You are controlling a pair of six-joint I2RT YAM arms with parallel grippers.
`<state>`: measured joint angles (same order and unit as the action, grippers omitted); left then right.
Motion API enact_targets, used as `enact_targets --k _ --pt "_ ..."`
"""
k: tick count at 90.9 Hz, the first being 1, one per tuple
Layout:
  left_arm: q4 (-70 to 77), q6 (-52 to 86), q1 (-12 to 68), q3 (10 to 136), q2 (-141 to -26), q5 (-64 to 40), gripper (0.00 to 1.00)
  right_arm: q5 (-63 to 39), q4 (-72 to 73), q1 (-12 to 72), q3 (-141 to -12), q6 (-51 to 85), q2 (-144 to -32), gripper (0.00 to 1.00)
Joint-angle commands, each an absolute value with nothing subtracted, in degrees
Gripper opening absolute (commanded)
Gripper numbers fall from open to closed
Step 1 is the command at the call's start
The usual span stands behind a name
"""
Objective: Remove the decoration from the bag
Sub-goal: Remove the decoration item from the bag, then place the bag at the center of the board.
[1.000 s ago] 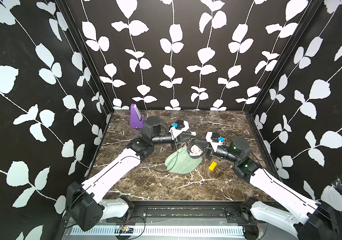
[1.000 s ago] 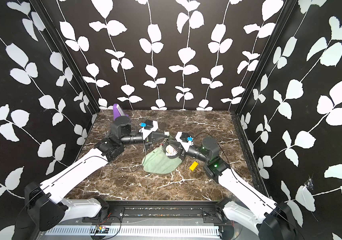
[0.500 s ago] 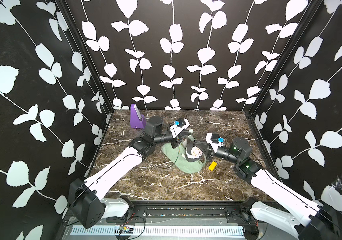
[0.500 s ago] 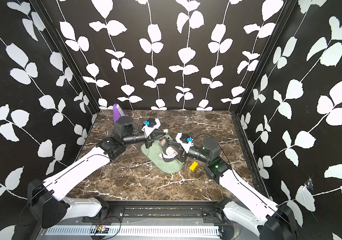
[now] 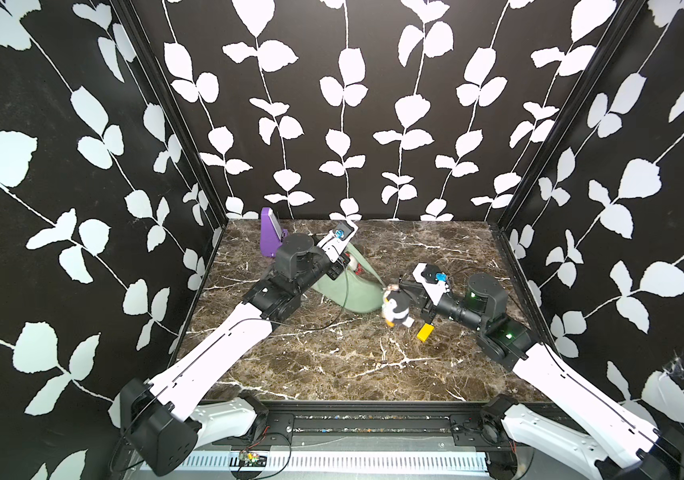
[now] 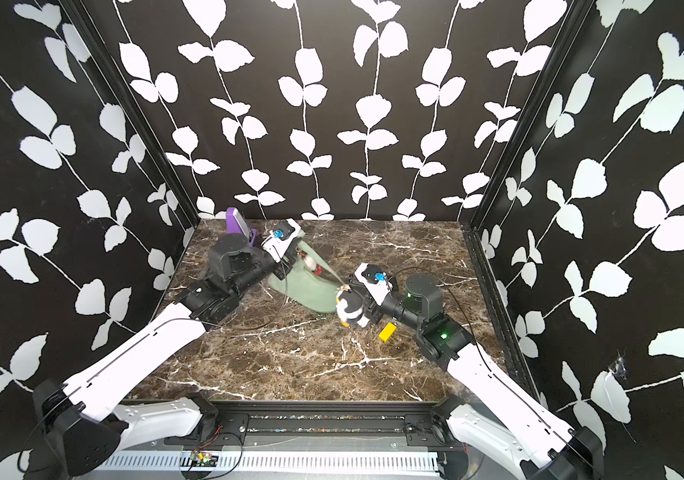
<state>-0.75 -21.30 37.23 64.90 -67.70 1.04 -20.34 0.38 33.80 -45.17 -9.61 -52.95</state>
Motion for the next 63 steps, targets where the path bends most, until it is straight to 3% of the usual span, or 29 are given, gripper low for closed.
enact_targets --k 1,34,42,56,63 --pt "2.6 -23.2 37.2 63.5 -65.0 4.6 0.00 -14.0 -4.8 32.8 -47.0 -9.9 -54.4 0.10" --pt "3.2 -23.6 37.2 61.7 -64.1 2.2 0.00 -6.9 -16.6 26.8 -57.6 -4.3 -72.5 0.12" --pt "2.9 -23.6 37.2 61.7 -64.0 1.5 0.00 -5.8 -19.2 26.0 -60.6 -2.8 -75.8 0.21" --pt "2.7 -23.2 37.2 61.5 -63.6 0.9 0.00 -4.6 -23.2 25.0 -64.9 -0.6 -78.7 0.47" --pt "2.8 -23.1 37.2 61.3 -63.5 0.9 0.00 -3.6 -25.9 24.3 -66.8 0.9 -79.5 0.54"
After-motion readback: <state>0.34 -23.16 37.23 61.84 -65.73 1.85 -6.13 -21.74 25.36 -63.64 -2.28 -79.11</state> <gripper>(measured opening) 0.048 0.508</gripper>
